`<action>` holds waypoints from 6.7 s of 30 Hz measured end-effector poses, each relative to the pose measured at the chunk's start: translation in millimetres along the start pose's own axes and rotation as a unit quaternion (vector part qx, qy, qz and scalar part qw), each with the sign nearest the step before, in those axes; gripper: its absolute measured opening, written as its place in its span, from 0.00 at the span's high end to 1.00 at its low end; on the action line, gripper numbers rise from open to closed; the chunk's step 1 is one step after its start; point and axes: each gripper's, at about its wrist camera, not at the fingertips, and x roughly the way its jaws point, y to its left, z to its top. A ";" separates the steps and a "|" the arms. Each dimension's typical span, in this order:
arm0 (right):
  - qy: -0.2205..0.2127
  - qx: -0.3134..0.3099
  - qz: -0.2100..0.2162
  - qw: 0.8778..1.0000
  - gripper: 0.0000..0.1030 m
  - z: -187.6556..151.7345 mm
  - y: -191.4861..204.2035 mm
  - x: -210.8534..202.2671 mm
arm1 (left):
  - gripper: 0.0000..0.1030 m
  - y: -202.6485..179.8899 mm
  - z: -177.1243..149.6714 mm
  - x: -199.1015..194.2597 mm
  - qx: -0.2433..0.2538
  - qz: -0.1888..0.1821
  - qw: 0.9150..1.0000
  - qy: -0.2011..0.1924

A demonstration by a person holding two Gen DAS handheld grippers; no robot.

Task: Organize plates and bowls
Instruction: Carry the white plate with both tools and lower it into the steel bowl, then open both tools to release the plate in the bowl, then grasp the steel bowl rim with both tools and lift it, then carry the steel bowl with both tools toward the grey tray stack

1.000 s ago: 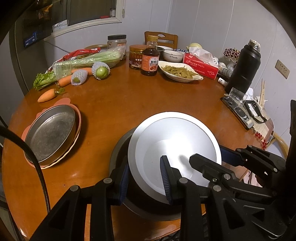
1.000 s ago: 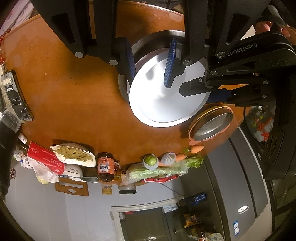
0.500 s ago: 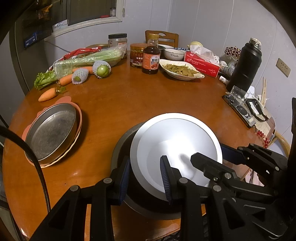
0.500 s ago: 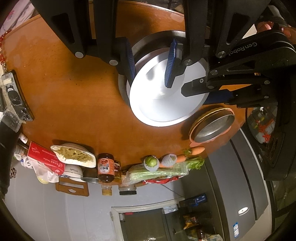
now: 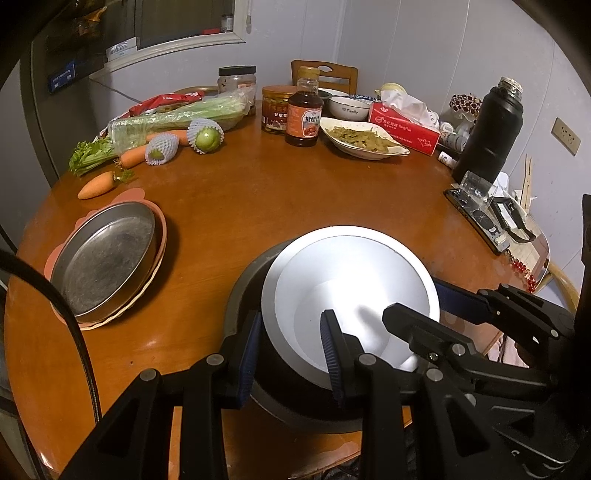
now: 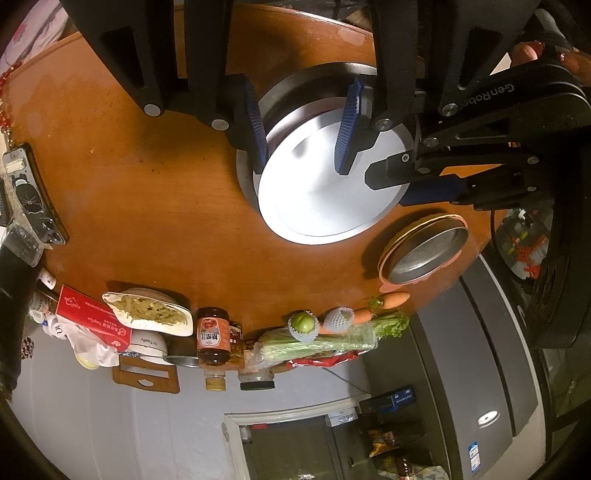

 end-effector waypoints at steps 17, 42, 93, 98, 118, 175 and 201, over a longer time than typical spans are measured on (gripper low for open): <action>-0.003 0.004 -0.003 1.000 0.60 0.8 1.5 -5.6 | 0.66 5.2 0.3 -8.3 -0.004 -0.004 1.000 -0.013; -0.040 0.000 -0.018 0.999 0.46 21.0 2.6 -30.1 | 0.53 37.3 3.9 -34.6 -0.044 0.009 0.998 -0.044; 0.039 0.049 0.012 0.998 0.56 18.5 1.4 31.7 | 0.48 60.1 3.3 9.2 -0.073 -0.032 0.997 0.007; 0.032 0.036 0.023 0.999 0.56 37.0 21.5 31.2 | 0.48 82.1 13.1 -16.8 -0.083 -0.021 0.996 -0.025; 0.015 -0.027 0.068 0.997 0.56 121.6 120.2 66.6 | 0.48 186.0 46.0 -55.4 -0.128 0.030 0.990 -0.058; 0.086 -0.039 0.069 0.993 0.55 128.4 134.7 147.8 | 0.48 225.0 49.3 4.6 -0.143 0.053 0.988 -0.003; 0.075 -0.045 0.055 0.995 0.54 128.6 133.2 136.4 | 0.48 227.6 45.6 -6.6 -0.150 0.061 0.987 -0.015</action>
